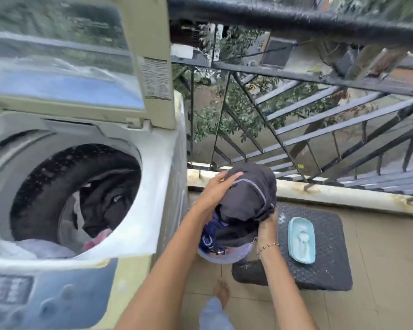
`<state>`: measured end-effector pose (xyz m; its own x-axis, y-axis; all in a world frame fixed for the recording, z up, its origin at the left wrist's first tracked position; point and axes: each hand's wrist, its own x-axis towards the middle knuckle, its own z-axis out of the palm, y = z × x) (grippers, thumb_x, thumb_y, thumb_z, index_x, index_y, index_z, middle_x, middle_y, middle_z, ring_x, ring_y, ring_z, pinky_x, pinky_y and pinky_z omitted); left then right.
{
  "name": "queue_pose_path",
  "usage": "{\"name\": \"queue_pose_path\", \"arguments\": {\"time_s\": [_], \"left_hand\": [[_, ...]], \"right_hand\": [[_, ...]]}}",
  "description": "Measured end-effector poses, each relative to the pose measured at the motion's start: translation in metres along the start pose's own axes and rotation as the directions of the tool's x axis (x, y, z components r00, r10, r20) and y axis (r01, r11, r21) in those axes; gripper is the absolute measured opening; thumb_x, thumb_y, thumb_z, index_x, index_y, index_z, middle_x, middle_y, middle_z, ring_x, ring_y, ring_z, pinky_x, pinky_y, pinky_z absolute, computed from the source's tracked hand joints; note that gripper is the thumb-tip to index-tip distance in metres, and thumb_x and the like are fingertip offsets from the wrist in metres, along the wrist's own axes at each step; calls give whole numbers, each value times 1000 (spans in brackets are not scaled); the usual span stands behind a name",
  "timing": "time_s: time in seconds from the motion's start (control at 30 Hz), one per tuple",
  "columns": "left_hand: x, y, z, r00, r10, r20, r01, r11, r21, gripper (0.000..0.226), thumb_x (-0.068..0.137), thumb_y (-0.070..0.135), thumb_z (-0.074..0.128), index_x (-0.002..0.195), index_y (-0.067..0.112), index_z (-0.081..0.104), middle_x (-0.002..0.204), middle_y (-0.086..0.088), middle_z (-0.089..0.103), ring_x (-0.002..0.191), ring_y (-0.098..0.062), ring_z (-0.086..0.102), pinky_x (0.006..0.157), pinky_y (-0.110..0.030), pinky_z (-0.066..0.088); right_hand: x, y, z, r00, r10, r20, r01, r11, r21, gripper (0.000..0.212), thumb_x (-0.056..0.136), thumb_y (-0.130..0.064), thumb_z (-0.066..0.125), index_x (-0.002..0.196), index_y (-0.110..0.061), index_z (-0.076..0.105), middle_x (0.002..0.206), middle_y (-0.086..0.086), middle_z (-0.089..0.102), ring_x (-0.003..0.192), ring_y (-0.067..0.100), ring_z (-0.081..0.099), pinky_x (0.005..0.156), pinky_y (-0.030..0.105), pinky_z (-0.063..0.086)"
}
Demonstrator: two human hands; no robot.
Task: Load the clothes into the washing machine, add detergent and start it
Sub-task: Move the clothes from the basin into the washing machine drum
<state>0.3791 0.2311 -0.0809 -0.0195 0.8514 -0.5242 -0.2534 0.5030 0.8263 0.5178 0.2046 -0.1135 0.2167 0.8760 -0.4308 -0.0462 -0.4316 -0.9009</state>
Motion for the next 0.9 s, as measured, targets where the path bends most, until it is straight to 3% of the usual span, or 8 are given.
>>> {"name": "queue_pose_path", "arguments": {"time_s": [0.1, 0.17, 0.37, 0.5, 0.6, 0.67, 0.73, 0.9], "left_hand": [[-25, 24, -20, 993, 86, -84, -89, 996, -31, 48, 83, 42, 69, 117, 11, 60, 121, -1, 65, 107, -18, 62, 94, -34, 50], [-38, 40, -36, 982, 136, -129, -145, 987, -64, 35, 92, 26, 61, 121, 8, 57, 124, -5, 62, 107, -19, 59, 92, -30, 48], [-96, 89, -119, 923, 333, -191, -351, 934, -69, 25, 91, 22, 62, 114, 11, 64, 108, -3, 70, 94, -11, 66, 80, -19, 51], [-135, 115, -203, 843, 460, -279, -452, 887, 94, 16, 87, 22, 68, 81, 36, 70, 83, 14, 71, 81, -1, 63, 78, -20, 49], [-150, 116, -263, 790, 502, -351, -437, 864, 252, 16, 86, 28, 69, 78, 42, 67, 78, 21, 67, 73, 11, 60, 76, -19, 47], [-153, 111, -293, 765, 522, -378, -391, 842, 372, 5, 88, 32, 66, 93, 29, 66, 84, 20, 64, 75, 17, 58, 75, -14, 45], [-154, 103, -318, 747, 529, -402, -319, 817, 481, 24, 90, 37, 62, 108, 21, 67, 91, 13, 65, 89, 3, 61, 78, -19, 44], [-137, 73, -359, 773, 486, -408, -147, 763, 630, 38, 96, 34, 52, 125, 12, 61, 124, -4, 64, 116, -20, 57, 87, -22, 37]], "right_hand": [[-26, -26, 24, 998, -12, 63, 4, 992, 129, 34, 100, -4, 32, 130, -10, 46, 107, 3, 57, 93, 17, 57, 74, 21, 52], [-39, -44, 44, 991, -82, 109, 69, 991, 119, 37, 99, -1, 33, 132, -13, 43, 118, 8, 55, 96, 16, 55, 72, 15, 52], [-79, -88, 106, 955, -239, 178, 269, 948, -170, 48, 95, -30, 51, 138, -9, 42, 130, 6, 54, 119, 20, 51, 106, 40, 40], [-104, -103, 157, 894, -365, 259, 435, 845, -312, 38, 92, -32, 56, 125, -12, 55, 121, 1, 61, 113, 16, 55, 101, 35, 43], [-125, -101, 203, 838, -385, 387, 506, 814, -285, 11, 90, -24, 60, 101, -23, 58, 93, -4, 66, 85, 10, 61, 78, 31, 48], [-136, -95, 232, 860, -304, 410, 450, 831, -327, 14, 89, -26, 59, 102, -26, 53, 89, -3, 65, 79, 13, 62, 72, 33, 49], [-142, -86, 257, 885, -238, 401, 396, 838, -377, 16, 88, -29, 58, 104, -28, 52, 92, 4, 66, 79, 23, 63, 72, 35, 51], [-147, -62, 294, 915, -176, 364, 341, 818, -463, 22, 90, -18, 54, 112, -19, 56, 107, -1, 59, 94, 14, 57, 76, 22, 40]]}}
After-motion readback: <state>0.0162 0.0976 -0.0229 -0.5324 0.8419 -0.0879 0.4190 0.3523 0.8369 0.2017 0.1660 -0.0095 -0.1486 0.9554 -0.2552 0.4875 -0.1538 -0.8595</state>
